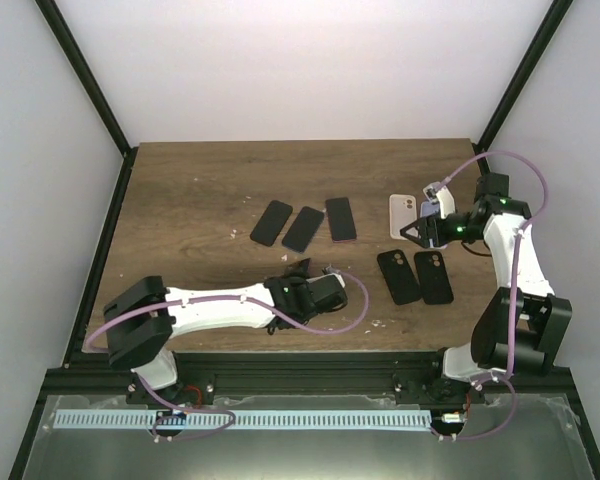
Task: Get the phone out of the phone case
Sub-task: Place the phone at the center of the board.
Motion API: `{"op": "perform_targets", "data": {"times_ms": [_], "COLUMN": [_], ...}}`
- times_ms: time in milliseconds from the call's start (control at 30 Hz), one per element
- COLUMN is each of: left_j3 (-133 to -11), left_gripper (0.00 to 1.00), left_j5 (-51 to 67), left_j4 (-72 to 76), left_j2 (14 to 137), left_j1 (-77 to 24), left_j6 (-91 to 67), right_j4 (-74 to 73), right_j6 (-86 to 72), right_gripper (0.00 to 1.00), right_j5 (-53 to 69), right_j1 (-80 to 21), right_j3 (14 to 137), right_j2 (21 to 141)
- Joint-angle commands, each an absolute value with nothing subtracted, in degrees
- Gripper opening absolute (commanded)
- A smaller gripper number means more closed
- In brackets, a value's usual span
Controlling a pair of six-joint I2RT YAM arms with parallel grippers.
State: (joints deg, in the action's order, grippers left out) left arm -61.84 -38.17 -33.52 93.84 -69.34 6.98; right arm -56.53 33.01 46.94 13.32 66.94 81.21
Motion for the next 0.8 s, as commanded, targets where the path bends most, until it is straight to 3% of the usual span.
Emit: {"op": "perform_targets", "data": {"times_ms": [0,300,767], "left_j3": [-62.12,-63.91,-66.06], "left_gripper": [0.0,0.1,0.14], "left_j5": [-39.03,-40.88,-34.27], "left_j4": [-36.5,-34.11,-27.04], "left_j2": [98.04,103.79,113.4], "left_j1": [-69.52,-69.52,-68.64], "left_j6": [10.21,14.81,17.45], "right_j4": [-55.44,-53.07,-38.67], "right_j6": [31.68,30.5,15.07], "right_gripper": [0.64,0.64,0.64], "right_j5": [50.28,51.41,53.77], "right_j1": [13.68,13.66,13.67], "right_j3": [68.19,65.75,63.05], "right_j2": [81.87,80.85,78.22]}}
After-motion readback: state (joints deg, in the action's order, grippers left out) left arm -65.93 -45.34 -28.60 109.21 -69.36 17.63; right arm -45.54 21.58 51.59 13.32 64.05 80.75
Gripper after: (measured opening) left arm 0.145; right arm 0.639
